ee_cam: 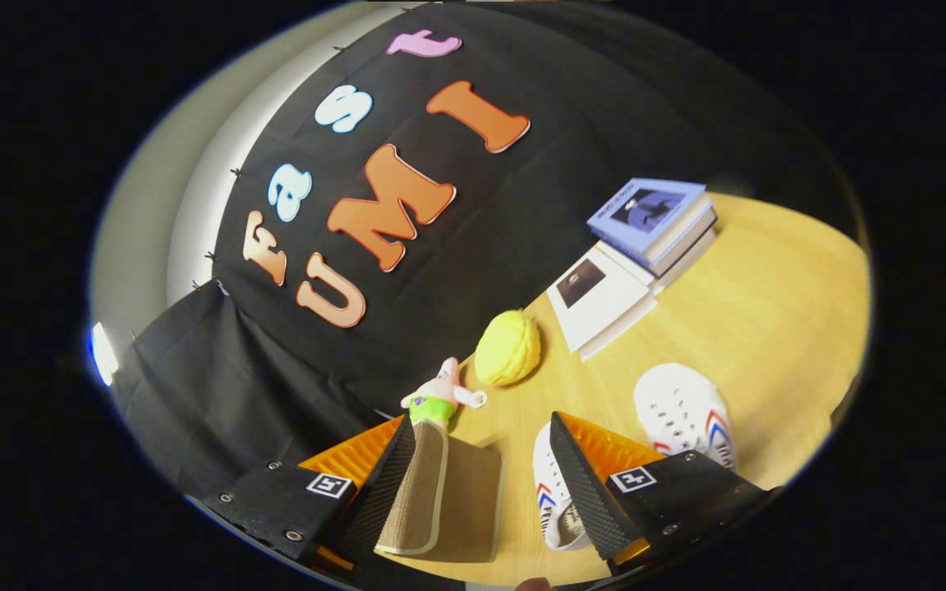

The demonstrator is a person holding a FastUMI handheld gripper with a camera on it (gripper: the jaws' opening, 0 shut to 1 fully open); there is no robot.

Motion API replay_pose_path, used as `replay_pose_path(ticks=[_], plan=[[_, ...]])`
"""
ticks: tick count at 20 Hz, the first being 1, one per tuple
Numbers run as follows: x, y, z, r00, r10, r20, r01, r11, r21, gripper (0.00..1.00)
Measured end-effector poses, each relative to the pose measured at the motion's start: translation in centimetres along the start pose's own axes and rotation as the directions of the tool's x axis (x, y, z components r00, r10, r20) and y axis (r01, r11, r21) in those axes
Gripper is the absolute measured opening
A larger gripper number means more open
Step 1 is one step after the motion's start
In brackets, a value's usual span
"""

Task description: Open the storage box then place both shoes into the box .Put the left shoe in first, then the right shoe, with the right side of both shoes facing outward in a uniform manner.

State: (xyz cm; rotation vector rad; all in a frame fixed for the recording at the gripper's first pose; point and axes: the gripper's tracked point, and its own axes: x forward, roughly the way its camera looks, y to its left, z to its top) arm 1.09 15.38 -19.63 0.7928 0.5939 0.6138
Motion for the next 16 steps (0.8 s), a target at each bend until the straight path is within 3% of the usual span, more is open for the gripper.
replay_pose_path(ticks=[4, 7, 16], plan=[[3.2, 0.7, -3.8, 0.983, 0.122, -0.141, -0.105, 0.987, 0.123, 0.98], [4.4, 2.6, -6.8, 0.938, 0.262, -0.227, -0.198, 0.943, 0.268, 0.98], [6.9, 5.5, -13.3, 0.828, 0.379, -0.412, -0.252, 0.91, 0.33, 0.98]])
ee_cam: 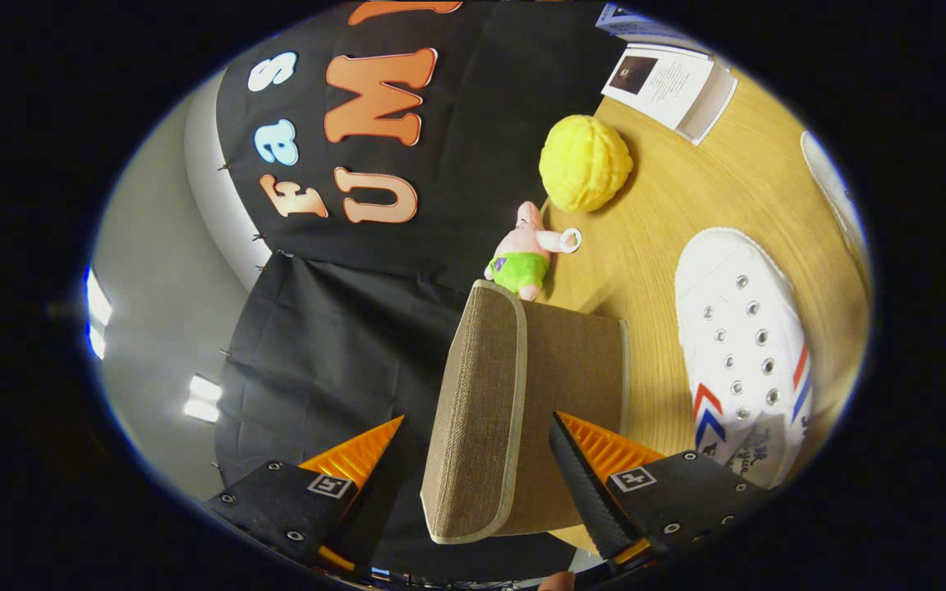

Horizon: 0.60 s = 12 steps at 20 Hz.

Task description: Open the storage box then place both shoes into the box .Put the left shoe in first, then the right shoe, with the right side of both shoes facing outward in a uniform manner.

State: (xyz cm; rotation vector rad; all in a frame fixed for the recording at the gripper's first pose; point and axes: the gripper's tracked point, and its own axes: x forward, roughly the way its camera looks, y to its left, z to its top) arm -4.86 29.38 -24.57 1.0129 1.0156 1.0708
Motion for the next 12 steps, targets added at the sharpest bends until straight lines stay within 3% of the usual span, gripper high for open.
replay_pose_path(ticks=[3, 8, 12], plan=[[1.4, -0.4, -1.3, 0.999, 0.005, -0.052, -0.004, 1.0, 0.014, 0.98], [2.5, 1.8, -2.3, 0.986, 0.129, -0.105, -0.12, 0.989, 0.085, 0.97], [2.7, 2.3, -2.5, 0.979, 0.165, -0.12, -0.151, 0.981, 0.118, 0.97]])
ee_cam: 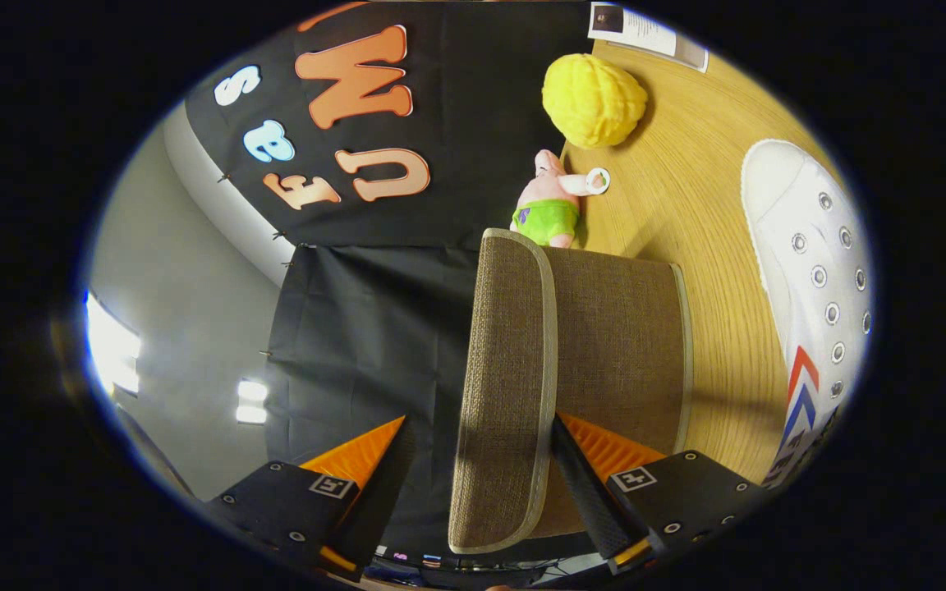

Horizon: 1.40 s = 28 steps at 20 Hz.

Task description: Open the storage box then place both shoes into the box .Put the left shoe in first, then the right shoe, with the right side of both shoes facing outward in a uniform manner.

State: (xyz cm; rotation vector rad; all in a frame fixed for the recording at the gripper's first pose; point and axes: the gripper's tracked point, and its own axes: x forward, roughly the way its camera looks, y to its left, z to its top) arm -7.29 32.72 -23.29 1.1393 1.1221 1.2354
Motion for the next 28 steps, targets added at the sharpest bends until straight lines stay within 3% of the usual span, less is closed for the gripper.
replay_pose_path(ticks=[5, 8, 10, 11, 13, 21, 28], plan=[[-1.5, 5.0, 0.8, 0.987, 0.151, 0.063, -0.151, 0.989, -0.011, 0.93], [-0.8, 6.1, 0.4, 0.989, 0.131, 0.074, -0.127, 0.99, -0.055, 0.8], [0.2, 6.9, 0.2, 0.991, 0.101, 0.09, -0.096, 0.994, -0.061, 0.62], [0.9, 7.1, 0.3, 0.992, 0.082, 0.097, -0.077, 0.995, -0.058, 0.35], [2.3, 8.5, 0.0, 0.993, 0.059, 0.098, -0.053, 0.997, -0.064, 0.14], [9.3, 15.3, -2.7, 0.996, -0.043, 0.076, 0.057, 0.979, -0.197, 0.05], [16.3, 17.5, -6.7, 0.983, -0.175, 0.055, 0.182, 0.91, -0.372, 0.03]])
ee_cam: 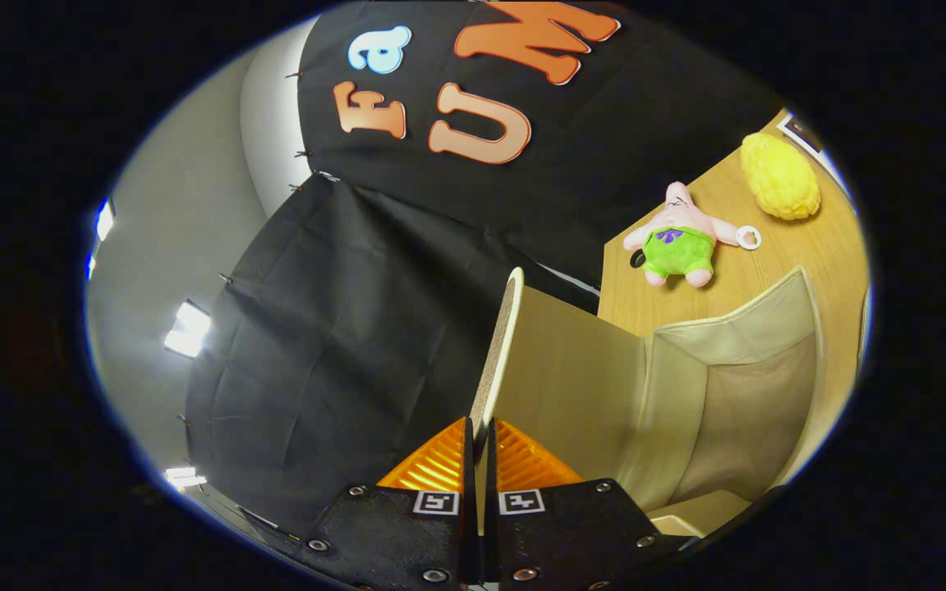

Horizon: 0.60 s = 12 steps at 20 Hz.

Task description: Open the storage box then place both shoes into the box .Put the left shoe in first, then the right shoe, with the right side of both shoes facing outward in a uniform manner.

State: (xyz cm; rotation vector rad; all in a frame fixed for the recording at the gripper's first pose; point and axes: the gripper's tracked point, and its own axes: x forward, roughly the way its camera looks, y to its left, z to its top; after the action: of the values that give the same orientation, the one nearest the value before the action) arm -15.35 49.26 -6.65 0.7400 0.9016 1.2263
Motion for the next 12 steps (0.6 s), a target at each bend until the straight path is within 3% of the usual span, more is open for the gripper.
replay_pose_path(ticks=[6, 9, 10, 12], plan=[[7.0, 0.9, -3.7, 0.994, -0.096, -0.053, 0.091, 0.992, -0.088, 0.03], [8.9, 1.5, -5.7, 0.988, -0.122, -0.09, 0.108, 0.983, -0.147, 0.09], [8.8, 1.5, -6.2, 0.987, -0.127, -0.095, 0.109, 0.979, -0.173, 0.13], [8.5, 0.9, -6.3, 0.984, -0.159, -0.078, 0.137, 0.963, -0.231, 0.38]])
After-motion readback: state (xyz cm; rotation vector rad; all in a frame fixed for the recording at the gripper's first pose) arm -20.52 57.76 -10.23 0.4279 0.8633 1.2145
